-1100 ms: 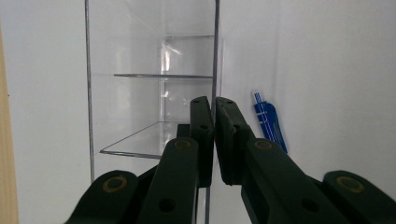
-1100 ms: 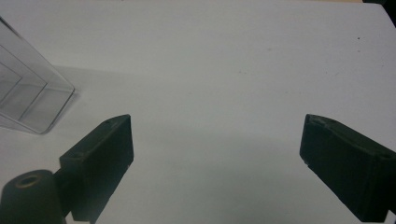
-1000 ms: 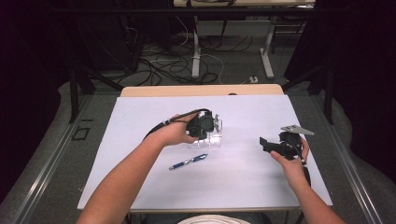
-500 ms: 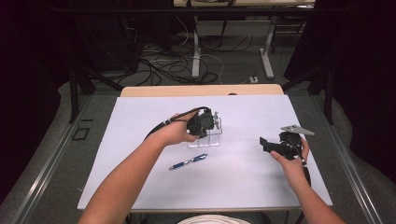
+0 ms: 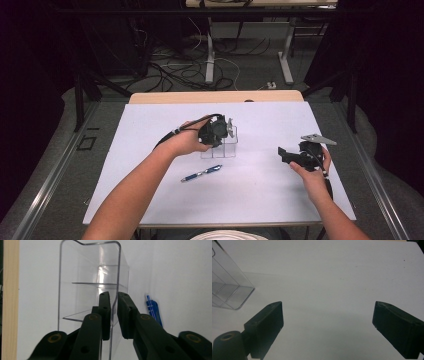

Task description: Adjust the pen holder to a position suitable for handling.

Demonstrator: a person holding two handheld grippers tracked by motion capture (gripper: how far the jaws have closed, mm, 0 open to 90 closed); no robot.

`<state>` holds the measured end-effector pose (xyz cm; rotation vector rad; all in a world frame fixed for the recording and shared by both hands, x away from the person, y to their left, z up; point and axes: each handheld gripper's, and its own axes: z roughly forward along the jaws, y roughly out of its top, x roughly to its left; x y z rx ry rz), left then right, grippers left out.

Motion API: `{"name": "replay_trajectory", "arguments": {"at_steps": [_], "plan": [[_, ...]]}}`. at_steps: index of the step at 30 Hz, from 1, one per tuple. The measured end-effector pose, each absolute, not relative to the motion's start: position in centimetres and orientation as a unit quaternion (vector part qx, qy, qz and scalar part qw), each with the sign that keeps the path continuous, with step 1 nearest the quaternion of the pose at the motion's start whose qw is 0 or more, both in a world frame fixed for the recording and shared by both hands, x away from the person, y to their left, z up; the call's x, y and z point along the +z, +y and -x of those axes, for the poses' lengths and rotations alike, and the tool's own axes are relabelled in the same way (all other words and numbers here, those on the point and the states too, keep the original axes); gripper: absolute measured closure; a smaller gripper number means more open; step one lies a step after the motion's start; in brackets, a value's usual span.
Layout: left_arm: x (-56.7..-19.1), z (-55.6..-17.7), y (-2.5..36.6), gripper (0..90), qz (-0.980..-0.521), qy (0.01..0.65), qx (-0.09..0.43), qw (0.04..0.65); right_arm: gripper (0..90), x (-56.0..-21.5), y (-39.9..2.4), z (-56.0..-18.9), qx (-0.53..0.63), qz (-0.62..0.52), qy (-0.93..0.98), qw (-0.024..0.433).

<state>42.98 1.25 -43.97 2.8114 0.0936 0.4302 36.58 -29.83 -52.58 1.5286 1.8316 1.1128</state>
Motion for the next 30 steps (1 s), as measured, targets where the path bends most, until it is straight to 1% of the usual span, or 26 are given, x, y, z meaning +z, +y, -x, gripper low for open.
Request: {"name": "replay_trajectory", "arguments": {"at_steps": [1,7,12,15,18,26,30], "plan": [[-43.7,-43.0,1.5,75.8,-0.976,0.034,0.154,0.151,9.5,-52.6,-29.8,-36.6,0.409,-0.564,0.672,0.250],[-43.1,-42.7,3.4,60.9,-0.961,0.097,0.149,0.213,9.5,-52.6,-29.8,-36.6,0.411,-0.560,0.674,0.254],[-43.2,-42.5,5.0,54.4,-0.952,0.135,0.145,0.235,9.4,-52.6,-29.8,-36.6,0.409,-0.560,0.674,0.254],[-43.3,-42.5,6.0,52.1,-0.947,0.154,0.137,0.247,9.5,-52.6,-29.7,-36.6,0.408,-0.559,0.676,0.255],[-43.5,-42.2,6.8,46.9,-0.941,0.170,0.126,0.264,9.5,-52.6,-29.7,-36.6,0.407,-0.560,0.675,0.254],[-44.3,-41.4,8.4,34.9,-0.931,0.195,0.120,0.283,9.6,-52.6,-29.6,-36.5,0.407,-0.559,0.676,0.254],[-44.8,-40.9,8.9,30.0,-0.929,0.210,0.112,0.283,9.8,-52.6,-29.5,-36.5,0.407,-0.559,0.676,0.254]]}}
